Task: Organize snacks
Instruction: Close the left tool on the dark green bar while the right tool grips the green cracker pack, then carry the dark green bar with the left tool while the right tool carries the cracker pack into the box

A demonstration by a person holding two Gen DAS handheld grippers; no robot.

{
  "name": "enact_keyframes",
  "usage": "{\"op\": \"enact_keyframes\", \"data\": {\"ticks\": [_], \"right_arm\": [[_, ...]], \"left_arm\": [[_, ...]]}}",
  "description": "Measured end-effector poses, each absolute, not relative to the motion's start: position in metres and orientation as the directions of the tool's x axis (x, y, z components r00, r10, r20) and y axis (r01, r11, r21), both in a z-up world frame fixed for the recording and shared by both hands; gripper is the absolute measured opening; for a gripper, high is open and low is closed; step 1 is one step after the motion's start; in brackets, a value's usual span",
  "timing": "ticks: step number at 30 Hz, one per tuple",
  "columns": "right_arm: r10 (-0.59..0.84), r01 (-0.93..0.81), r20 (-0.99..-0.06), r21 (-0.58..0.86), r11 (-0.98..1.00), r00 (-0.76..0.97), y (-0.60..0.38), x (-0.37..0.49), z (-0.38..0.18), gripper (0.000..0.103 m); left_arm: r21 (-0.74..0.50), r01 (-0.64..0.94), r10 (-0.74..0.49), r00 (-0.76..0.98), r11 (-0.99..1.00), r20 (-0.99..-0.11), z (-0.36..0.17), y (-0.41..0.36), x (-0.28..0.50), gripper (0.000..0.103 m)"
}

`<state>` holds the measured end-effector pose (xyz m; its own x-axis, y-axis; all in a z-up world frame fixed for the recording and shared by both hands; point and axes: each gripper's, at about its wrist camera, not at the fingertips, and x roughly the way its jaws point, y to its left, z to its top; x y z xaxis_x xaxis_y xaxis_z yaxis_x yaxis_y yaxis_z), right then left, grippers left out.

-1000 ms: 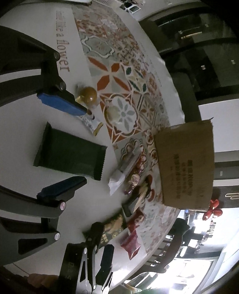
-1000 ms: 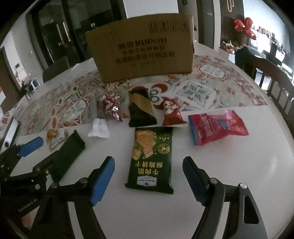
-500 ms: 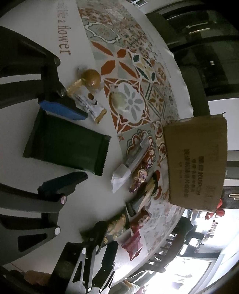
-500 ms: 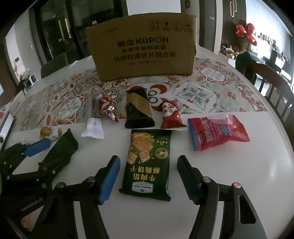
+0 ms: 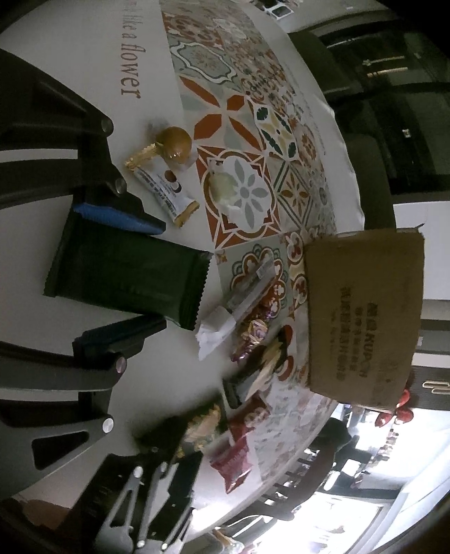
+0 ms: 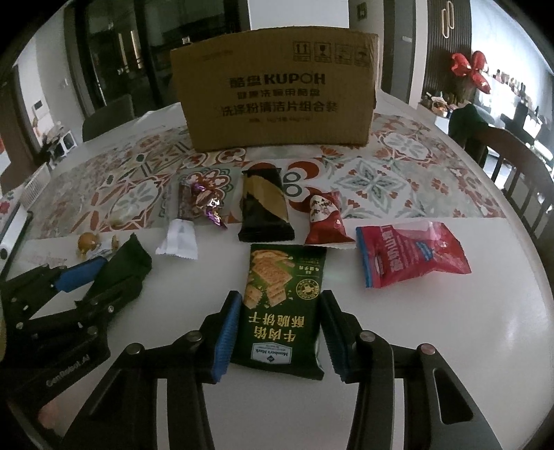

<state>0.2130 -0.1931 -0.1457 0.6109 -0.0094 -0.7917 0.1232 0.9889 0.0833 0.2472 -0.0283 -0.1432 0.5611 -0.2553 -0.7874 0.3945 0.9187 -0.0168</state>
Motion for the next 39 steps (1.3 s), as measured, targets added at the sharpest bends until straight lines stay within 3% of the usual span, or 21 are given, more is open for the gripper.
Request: {"op": "enact_keyframes", "data": {"ticks": [10,39], "right_arm": [[0.03,0.095,-0.766,0.118,0.989,0.642,-0.195,0.203,-0.129,0.047],[0.052,0.04,-0.576,0.145,0.989,0.816,-0.231,0.219,-0.028,0.047]], "left_arm": [[-0.023,0.362,-0.255,0.607,0.932,-0.753,-0.115,-0.032,0.237,0.046],[-0.022,0.351,-0.297,0.757,0.936,-0.582,-0.006,-0.063,0.262,0.046]]}}
